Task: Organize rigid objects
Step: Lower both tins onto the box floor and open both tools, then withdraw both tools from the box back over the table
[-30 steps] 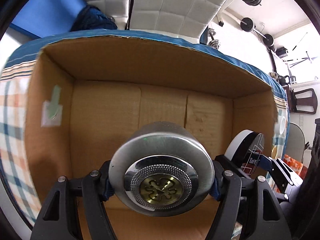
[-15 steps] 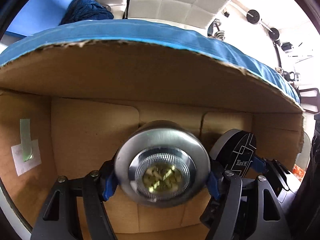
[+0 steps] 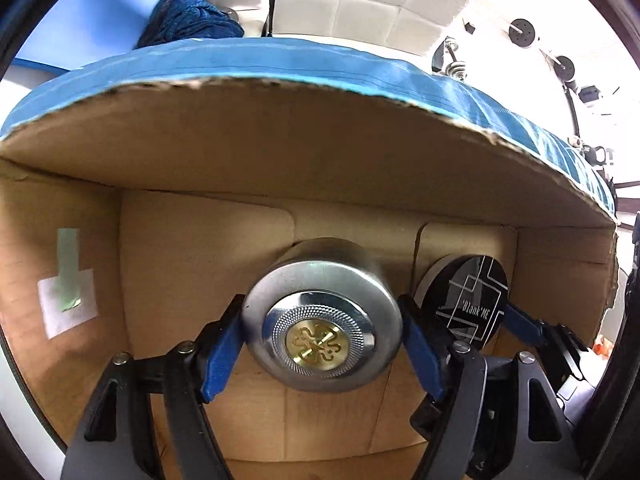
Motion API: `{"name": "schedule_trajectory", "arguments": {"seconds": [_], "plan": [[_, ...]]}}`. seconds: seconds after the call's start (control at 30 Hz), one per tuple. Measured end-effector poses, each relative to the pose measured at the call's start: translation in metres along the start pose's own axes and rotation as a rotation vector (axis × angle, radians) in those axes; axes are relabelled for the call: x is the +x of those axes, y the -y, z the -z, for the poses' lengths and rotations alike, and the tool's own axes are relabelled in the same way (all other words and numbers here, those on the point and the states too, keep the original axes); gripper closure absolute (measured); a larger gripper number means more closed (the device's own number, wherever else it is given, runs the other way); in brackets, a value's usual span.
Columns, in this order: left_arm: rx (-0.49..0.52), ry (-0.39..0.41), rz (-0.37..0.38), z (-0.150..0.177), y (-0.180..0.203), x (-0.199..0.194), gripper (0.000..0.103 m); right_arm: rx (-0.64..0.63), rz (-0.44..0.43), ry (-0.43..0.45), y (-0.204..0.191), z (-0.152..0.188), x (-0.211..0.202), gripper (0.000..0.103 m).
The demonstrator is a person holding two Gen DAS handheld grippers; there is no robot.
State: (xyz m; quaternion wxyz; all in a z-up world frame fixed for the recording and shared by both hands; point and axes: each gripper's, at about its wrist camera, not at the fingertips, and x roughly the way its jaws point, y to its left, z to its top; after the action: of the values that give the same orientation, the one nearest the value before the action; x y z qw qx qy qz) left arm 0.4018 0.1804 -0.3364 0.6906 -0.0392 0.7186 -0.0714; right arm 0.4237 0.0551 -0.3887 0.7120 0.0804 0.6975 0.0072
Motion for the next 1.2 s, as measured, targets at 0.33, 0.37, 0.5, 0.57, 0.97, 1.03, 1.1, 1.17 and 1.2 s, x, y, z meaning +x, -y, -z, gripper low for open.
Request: {"name": "schedule_trajectory", "arguments": {"seconds": [0.33,0.37,0.5,0.57,0.97,1.03,1.1,1.17,1.2], "plan": [[0.000,0.079,-0.041,0.030,-0.007,-0.052,0.017,-0.006,0.002,0.034,-0.001,0.035,-0.035,0.010],[-0.003,0.087,-0.045,0.032,-0.004,-0.054,0.015,-0.011,0.006,0.038,-0.002,0.040,-0.038,0.009],[-0.015,0.113,-0.061,0.048,-0.012,-0.071,0.007,-0.027,0.043,0.052,-0.007,0.056,-0.048,0.005],[-0.022,0.136,-0.069,0.051,-0.014,-0.078,0.001,-0.020,0.040,0.053,-0.007,0.062,-0.058,0.001],[-0.014,0.279,-0.155,0.100,-0.002,-0.120,0.001,-0.052,0.057,0.149,-0.001,0.113,-0.112,0.000],[-0.014,0.305,-0.167,0.111,0.002,-0.127,0.001,-0.052,0.054,0.152,0.005,0.127,-0.122,0.000],[-0.013,0.330,-0.183,0.127,0.005,-0.136,0.001,-0.056,0.042,0.154,0.008,0.137,-0.128,0.000],[-0.006,0.346,-0.197,0.142,0.009,-0.143,0.001,-0.067,0.055,0.179,0.010,0.150,-0.137,0.000],[-0.002,0.350,-0.206,0.150,0.012,-0.145,0.001,-0.074,0.053,0.192,0.011,0.157,-0.143,0.000]]}}
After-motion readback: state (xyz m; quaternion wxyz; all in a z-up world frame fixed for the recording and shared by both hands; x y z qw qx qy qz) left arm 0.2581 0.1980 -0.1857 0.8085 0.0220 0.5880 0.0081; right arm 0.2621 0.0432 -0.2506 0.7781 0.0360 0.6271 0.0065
